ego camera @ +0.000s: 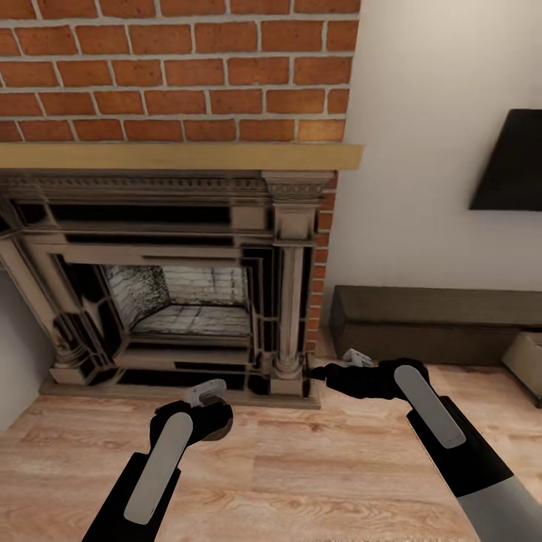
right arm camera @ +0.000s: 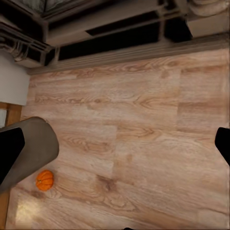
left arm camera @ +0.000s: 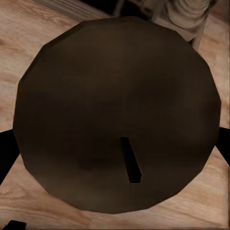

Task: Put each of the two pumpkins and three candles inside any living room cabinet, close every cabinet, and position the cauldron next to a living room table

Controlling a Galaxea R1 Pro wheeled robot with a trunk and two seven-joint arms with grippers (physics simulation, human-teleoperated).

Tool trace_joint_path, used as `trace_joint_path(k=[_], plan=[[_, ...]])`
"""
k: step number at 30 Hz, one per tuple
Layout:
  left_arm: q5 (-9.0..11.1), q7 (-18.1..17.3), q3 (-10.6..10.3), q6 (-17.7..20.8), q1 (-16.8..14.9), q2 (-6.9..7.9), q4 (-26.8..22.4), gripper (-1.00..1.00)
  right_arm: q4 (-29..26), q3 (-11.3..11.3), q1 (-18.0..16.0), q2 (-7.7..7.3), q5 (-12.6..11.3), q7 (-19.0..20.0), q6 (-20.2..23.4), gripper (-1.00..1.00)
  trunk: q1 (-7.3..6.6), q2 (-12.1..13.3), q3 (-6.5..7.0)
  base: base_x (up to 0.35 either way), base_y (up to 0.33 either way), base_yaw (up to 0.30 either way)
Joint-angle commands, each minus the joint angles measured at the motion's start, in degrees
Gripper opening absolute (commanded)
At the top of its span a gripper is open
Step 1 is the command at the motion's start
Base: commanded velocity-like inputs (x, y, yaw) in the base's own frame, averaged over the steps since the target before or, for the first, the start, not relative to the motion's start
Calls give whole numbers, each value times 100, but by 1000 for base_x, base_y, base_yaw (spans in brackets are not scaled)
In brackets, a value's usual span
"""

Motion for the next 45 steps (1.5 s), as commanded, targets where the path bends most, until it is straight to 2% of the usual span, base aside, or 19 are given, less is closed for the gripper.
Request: trace_joint_path(k=[1, 16, 34, 41, 45], plan=[[44, 55, -2, 15, -5, -1, -7, -100, -4, 10, -6, -8, -61, -59, -3, 100, 0, -4, -5, 0, -281, -287], [37, 55, -3, 16, -4, -1, -7, -100, 109, 4, -6, -64, -67, 93, -3, 100, 0, -4, -5, 11, -281, -289], [36, 55, -3, 16, -4, -1, -7, -100, 192, 1, -6, -109, -56, 96, -20, 100, 0, -4, -5, 111, -279, -290], [28, 55, -3, 15, -4, 2, -7, -100, 751, -6, -6, -101, -53, 71, -76, 100, 0, -4, -5, 134, -265, -290], [-9, 61, 3, 13, -4, 10, -7, -100, 882, -3, -6, -131, -13, 18, -94, 100, 0, -4, -5, 135, -258, -290]])
